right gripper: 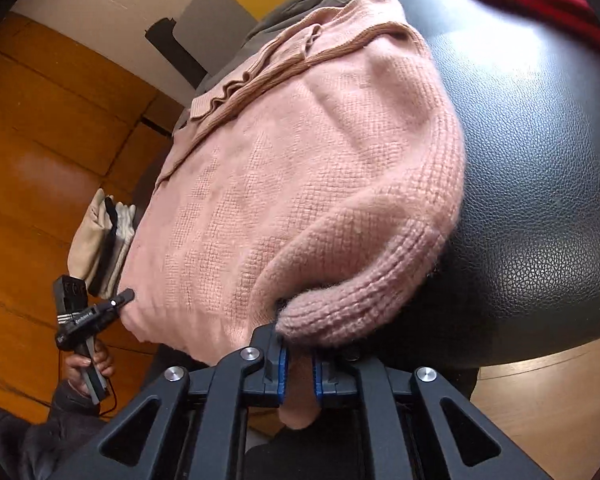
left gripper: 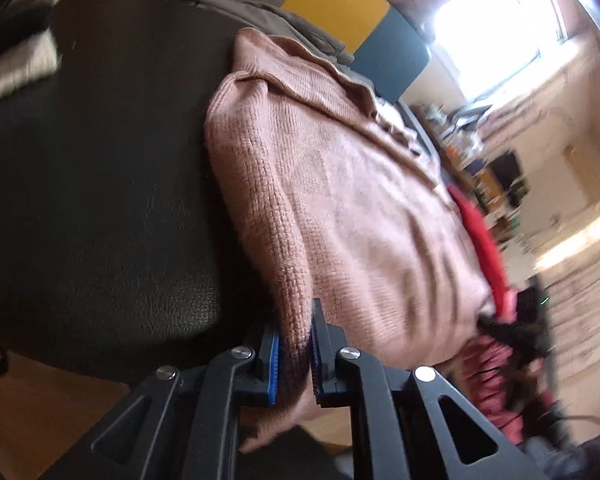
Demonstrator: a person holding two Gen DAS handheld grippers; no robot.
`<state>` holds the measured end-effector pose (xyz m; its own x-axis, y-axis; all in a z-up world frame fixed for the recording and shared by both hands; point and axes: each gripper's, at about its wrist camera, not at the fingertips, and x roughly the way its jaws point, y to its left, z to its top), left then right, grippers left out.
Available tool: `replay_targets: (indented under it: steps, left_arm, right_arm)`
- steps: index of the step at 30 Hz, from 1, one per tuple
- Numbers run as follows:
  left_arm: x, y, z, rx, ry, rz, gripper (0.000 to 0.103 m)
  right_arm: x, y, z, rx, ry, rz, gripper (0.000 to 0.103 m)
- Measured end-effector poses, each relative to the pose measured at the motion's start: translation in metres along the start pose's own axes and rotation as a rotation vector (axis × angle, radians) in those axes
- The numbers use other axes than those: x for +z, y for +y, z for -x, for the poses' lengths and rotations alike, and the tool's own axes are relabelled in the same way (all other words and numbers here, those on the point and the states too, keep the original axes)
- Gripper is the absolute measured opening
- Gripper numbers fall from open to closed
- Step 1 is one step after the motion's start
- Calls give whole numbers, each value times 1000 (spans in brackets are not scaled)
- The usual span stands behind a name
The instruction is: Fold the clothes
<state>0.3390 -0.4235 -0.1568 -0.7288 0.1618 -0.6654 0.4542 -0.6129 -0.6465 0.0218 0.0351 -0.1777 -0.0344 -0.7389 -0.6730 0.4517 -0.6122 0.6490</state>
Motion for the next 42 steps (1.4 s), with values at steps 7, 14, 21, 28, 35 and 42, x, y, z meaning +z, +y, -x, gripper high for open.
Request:
replay_targets:
  steps: [7,14,21,28,35,42]
  left_arm:
    - [41,-24,18,-294,-40,3,10]
    - [130,-53,27,-436,-155,-40,10]
    - [246,-33,-31,-382,-224,88,11]
    - [290,51,-136,-223,-141,373,11]
    - [264,42,-146,-144,-110,240,10]
    - [196,42,-107,-149,-98,284,10]
  right_arm:
    - [34,19,13,207,-95,-36,10]
    - [107,33,15,253,-177,-8,10]
    - [221,25,-1,173,-268,-3,10]
    - [283,-43,-74,8,-159,-202,14]
    - [254,-46,-76,29,-128,-149,8]
    - [198,-37,-54,31,-113,-147,8]
